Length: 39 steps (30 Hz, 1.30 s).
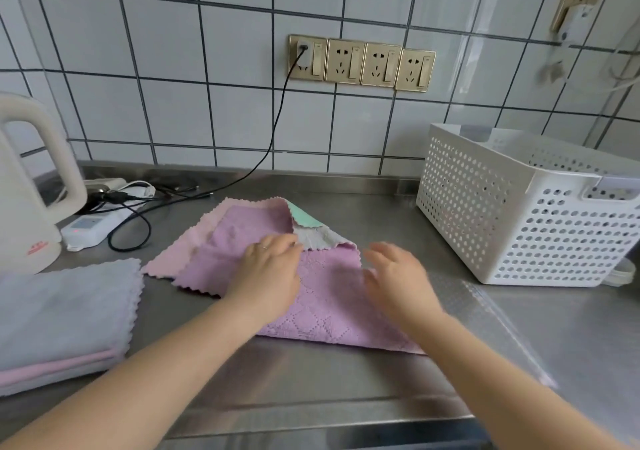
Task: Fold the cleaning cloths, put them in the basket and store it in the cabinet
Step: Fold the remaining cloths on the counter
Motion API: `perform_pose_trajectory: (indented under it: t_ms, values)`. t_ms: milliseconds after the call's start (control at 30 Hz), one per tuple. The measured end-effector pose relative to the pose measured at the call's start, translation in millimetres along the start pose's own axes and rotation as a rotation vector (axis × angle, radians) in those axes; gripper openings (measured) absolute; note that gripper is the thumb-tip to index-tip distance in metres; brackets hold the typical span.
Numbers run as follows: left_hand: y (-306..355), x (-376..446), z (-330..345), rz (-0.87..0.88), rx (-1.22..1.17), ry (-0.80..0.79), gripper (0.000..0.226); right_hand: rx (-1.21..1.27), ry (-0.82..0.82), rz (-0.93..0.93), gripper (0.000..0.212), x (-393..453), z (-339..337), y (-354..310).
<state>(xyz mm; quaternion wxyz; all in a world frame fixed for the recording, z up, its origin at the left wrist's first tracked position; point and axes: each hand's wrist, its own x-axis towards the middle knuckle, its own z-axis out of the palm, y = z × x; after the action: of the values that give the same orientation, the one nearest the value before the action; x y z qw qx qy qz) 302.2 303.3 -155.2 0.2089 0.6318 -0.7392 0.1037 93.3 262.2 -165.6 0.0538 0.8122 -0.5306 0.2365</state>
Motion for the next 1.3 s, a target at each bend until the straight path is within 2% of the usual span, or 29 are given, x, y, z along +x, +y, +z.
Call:
perform_pose_trajectory:
  t_ms: [67,133,167,200,233,300,433,567,933,967,1033,1100,1200,1300]
  values:
    - [24.8,-7.4,4.2,0.003,-0.022,-0.192,0.055,0.034,-0.158,-0.027,0.056,-9.0,8.7,-37.7]
    - [35.9,-13.4,11.9,-0.043,0.009,-0.386,0.073,-0.003,-0.333,-0.018,0.054,-17.9,19.8,-58.6]
    - [36.1,-17.2,16.0,-0.073,0.017,-0.436,0.077,-0.008,-0.365,-0.017,0.056,-21.6,23.2,-62.6]
    - [34.7,-20.8,19.3,-0.103,0.018,-0.448,0.072,-0.006,-0.371,-0.012,0.054,-24.7,26.1,-61.9]
    - [32.6,-24.2,21.7,-0.133,0.014,-0.436,0.064,-0.015,-0.369,-0.001,0.053,-27.4,26.9,-59.5]
    - [30.2,-29.8,23.7,-0.169,0.023,-0.404,0.058,-0.033,-0.373,0.024,0.067,-31.6,25.6,-54.5]
    - [28.1,-34.4,20.4,-0.214,0.026,-0.388,0.061,-0.065,-0.441,0.068,0.064,-37.9,15.7,-43.2]
    - [18.8,-39.0,17.7,-0.258,0.04,-0.38,0.069,-0.103,-0.475,0.107,0.08,-43.1,5.5,-29.6]
    - [-13.9,-58.1,1.3,-0.349,0.046,-0.408,0.074,-0.19,-0.563,0.242,0.077,-49.0,-13.0,13.7]
    - [-17.7,-60.9,-2.1,-0.351,0.052,-0.403,0.075,-0.217,-0.536,0.237,0.074,-45.0,-13.0,13.2]
    - [-25.0,-65.8,-11.1,-0.354,0.075,-0.35,0.075,-0.233,-0.401,0.182,0.055,-29.0,-15.0,6.4]
    - [-30.5,-71.2,-20.3,-0.348,0.109,-0.272,0.068,-0.149,-0.323,0.069,0.041,-6.5,-15.4,-9.0]
    - [-34.6,-72.9,-29.8,-0.366,0.059,-0.233,0.05,0.013,-0.403,0.007,0.037,26.8,-4.4,-34.9]
    - [-33.8,-68.0,-30.5,-0.424,-0.064,-0.274,0.048,-0.042,-0.501,-0.001,0.025,49.1,9.7,-46.6]
